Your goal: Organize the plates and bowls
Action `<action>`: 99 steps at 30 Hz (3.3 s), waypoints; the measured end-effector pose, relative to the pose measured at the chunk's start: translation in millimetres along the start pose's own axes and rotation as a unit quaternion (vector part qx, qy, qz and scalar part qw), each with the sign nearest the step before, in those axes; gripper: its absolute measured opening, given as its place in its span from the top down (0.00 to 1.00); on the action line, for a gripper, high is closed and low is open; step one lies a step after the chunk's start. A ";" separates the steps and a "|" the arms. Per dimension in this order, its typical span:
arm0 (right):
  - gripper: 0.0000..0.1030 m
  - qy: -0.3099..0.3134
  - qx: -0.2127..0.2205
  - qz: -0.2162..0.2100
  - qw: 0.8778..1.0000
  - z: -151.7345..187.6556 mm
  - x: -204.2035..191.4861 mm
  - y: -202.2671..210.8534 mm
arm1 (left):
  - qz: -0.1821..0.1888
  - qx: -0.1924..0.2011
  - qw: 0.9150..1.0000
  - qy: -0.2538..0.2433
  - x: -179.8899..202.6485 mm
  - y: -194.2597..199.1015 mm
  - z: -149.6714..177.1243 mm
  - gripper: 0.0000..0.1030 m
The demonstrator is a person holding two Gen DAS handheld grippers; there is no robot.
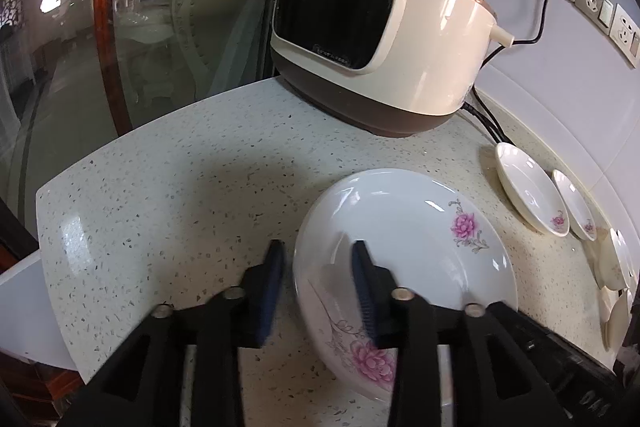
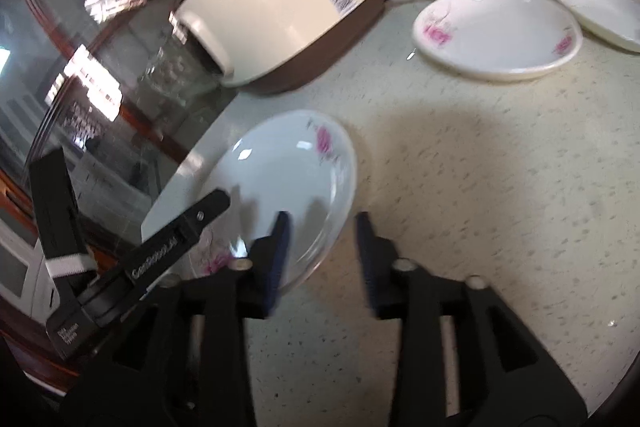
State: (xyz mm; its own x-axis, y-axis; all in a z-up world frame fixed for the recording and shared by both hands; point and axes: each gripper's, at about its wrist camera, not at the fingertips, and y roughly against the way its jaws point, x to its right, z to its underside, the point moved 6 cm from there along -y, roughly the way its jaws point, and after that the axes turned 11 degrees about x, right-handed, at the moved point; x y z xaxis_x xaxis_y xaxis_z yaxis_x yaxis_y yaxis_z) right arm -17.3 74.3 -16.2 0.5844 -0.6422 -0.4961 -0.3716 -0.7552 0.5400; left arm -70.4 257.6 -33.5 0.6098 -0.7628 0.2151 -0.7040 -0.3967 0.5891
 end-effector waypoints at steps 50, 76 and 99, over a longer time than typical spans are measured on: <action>0.29 -0.094 0.138 0.215 0.962 -66.0 159.0 73.6 | 0.064 0.023 0.997 -0.041 220.2 -84.5 -46.3 0.14; 0.67 -0.087 0.115 0.198 0.970 -98.0 155.8 4.9 | 0.109 -0.040 0.993 0.021 214.1 -111.0 -31.8 0.14; 0.85 -0.116 0.122 0.256 0.952 -66.4 164.9 65.3 | 0.145 -0.107 0.979 -0.095 256.5 -102.6 -7.9 0.56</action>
State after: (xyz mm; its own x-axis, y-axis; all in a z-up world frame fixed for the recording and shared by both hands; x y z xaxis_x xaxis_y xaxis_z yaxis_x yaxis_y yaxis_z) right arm 102.7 -72.2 -17.6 0.1161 -0.9249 -0.3622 -0.7375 -0.3245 0.5922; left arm 161.1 106.7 -32.6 0.3016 -0.9171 0.2607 -0.7326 -0.0479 0.6789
